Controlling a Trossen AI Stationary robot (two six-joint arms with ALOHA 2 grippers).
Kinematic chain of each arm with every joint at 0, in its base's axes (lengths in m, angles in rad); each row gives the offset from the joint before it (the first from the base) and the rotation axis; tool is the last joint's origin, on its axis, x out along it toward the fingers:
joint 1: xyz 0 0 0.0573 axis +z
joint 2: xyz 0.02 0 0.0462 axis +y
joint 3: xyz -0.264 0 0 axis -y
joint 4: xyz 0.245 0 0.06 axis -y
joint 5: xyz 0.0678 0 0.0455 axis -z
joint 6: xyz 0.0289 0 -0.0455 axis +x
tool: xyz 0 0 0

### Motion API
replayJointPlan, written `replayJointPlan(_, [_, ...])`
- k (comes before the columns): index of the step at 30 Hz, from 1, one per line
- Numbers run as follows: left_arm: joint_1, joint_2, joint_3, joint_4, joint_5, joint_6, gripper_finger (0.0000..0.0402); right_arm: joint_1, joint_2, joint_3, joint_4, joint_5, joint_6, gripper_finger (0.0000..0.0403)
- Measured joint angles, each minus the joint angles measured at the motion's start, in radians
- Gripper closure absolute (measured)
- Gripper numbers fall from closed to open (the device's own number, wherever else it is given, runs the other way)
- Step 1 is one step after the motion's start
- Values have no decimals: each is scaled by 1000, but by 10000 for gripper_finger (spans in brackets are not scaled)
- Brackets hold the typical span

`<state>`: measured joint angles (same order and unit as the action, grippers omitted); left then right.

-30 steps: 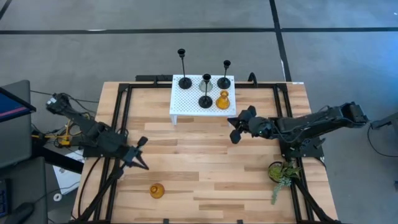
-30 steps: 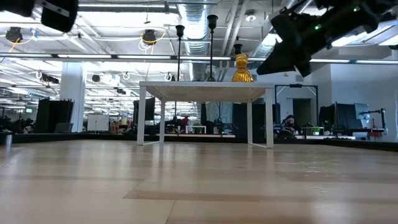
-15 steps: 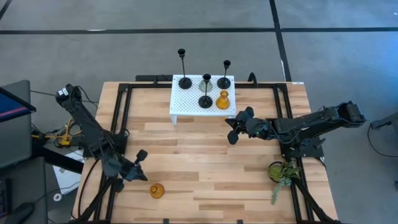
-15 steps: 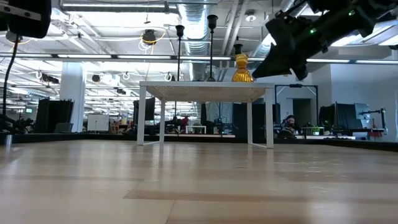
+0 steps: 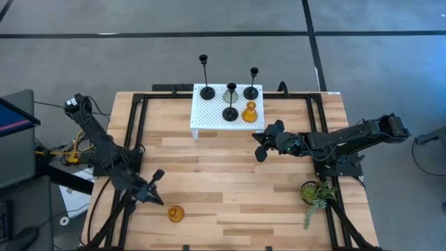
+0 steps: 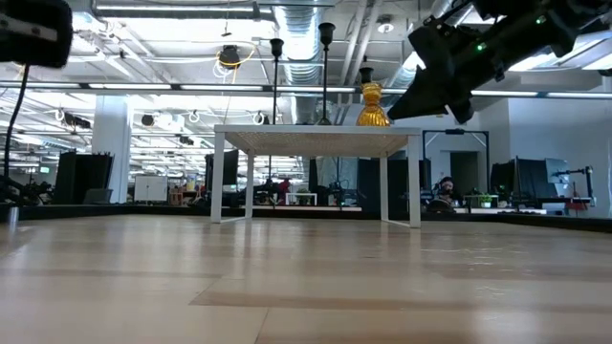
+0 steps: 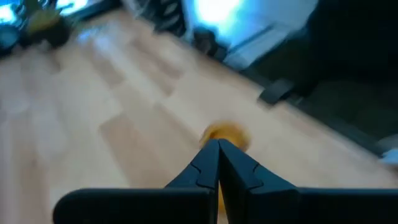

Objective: Pick & Place candle stick holders
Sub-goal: Put the yellow glass candle holder on the shelf

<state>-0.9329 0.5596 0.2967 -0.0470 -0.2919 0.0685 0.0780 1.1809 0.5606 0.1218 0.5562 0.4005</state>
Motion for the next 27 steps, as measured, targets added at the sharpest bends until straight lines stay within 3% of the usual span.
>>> replayJointPlan(5, [0,-30,1,12,136,2,396,0,0,0,-1,-10,18,402])
replayJointPlan(15, [22,-1,-143,80,101,-47,395,0,0,0,-1,-10,19,402])
replayJointPlan(27, [37,-1,-207,110,98,-25,394,0,0,0,-1,-10,19,402])
